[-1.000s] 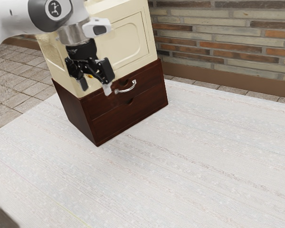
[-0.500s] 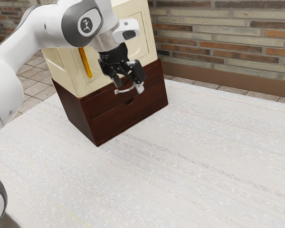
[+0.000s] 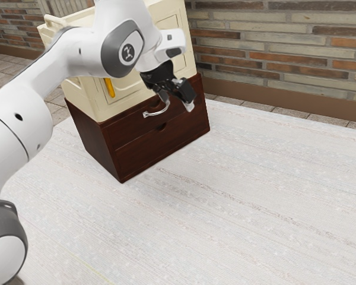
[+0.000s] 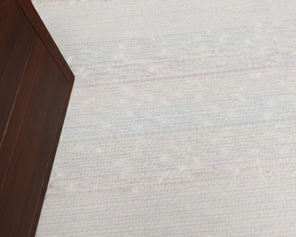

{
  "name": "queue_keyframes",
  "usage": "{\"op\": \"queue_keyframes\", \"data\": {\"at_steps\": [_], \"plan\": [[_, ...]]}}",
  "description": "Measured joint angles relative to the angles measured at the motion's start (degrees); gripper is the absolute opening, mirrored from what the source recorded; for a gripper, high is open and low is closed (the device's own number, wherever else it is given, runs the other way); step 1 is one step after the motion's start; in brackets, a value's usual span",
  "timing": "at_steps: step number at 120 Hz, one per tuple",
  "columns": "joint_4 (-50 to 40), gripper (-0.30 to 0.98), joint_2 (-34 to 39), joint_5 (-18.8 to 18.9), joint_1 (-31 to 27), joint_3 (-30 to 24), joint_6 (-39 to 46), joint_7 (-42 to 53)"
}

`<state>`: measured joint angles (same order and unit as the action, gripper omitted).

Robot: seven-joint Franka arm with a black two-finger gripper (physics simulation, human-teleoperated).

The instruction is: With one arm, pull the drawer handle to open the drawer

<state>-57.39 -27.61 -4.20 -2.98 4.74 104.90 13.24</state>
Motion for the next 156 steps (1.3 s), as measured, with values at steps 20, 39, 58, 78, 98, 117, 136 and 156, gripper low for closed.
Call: {"op": "queue_keyframes", "data": {"at_steps": [20,39,58,78,98,117,136,156], "plan": [[11.09,0.69,-8.56,1.0,-0.09,1.51,-3.92,1.43],[15.8,0.69,-12.77,1.4,-0.61,2.58,-8.81,2.51],[16.04,0.69,-13.46,3.0,-0.75,2.56,-9.9,4.29],[16.12,0.69,-13.44,4.12,-0.57,2.56,-9.52,7.1],[16.86,0.68,-13.4,5.94,-0.13,2.55,-9.09,9.86],[16.93,0.68,-13.44,8.45,-0.1,2.55,-8.49,11.97],[16.86,0.69,-13.48,10.27,-0.1,2.53,-7.88,13.6],[16.62,0.68,-13.61,10.83,-0.18,2.61,-7.35,14.89]]}}
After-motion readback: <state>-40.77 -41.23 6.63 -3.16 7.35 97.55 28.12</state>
